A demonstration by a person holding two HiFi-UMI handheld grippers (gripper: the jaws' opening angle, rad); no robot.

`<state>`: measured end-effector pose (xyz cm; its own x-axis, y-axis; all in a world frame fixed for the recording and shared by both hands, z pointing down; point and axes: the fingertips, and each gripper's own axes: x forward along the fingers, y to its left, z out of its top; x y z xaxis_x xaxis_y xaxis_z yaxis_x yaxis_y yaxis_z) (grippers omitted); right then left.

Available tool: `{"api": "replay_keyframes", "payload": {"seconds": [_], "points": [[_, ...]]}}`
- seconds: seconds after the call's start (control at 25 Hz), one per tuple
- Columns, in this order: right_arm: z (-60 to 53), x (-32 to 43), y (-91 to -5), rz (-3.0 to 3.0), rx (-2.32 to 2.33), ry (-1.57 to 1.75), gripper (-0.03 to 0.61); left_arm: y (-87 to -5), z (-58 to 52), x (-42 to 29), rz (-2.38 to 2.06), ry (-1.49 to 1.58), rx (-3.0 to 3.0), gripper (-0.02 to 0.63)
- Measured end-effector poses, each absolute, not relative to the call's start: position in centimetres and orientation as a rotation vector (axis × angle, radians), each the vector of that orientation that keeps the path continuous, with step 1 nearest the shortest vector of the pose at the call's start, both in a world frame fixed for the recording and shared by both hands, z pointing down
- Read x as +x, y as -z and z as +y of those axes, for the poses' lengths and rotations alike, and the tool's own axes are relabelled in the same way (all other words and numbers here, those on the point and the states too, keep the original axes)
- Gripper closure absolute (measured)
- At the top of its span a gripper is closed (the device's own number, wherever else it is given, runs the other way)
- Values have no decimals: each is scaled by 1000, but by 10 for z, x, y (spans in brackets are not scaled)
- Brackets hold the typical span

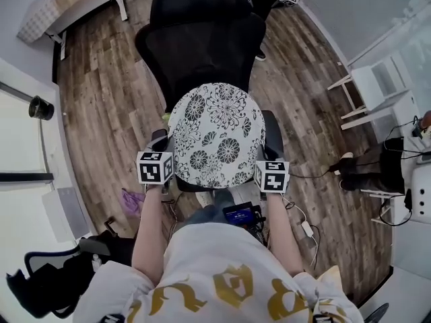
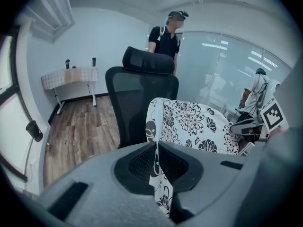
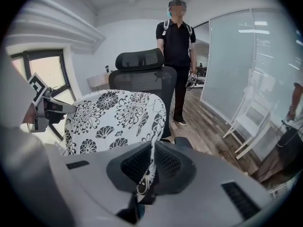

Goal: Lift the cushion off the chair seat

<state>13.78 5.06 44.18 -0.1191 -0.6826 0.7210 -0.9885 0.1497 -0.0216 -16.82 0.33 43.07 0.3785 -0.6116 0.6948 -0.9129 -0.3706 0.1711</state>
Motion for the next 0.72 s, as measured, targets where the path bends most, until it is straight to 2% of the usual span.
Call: {"api": "replay_keyframes", "payload": {"seconds": [0.72], "points": [[60, 134, -453, -1865, 1599, -773, 557, -445, 1, -164, -1263, -700, 2088, 595]]}}
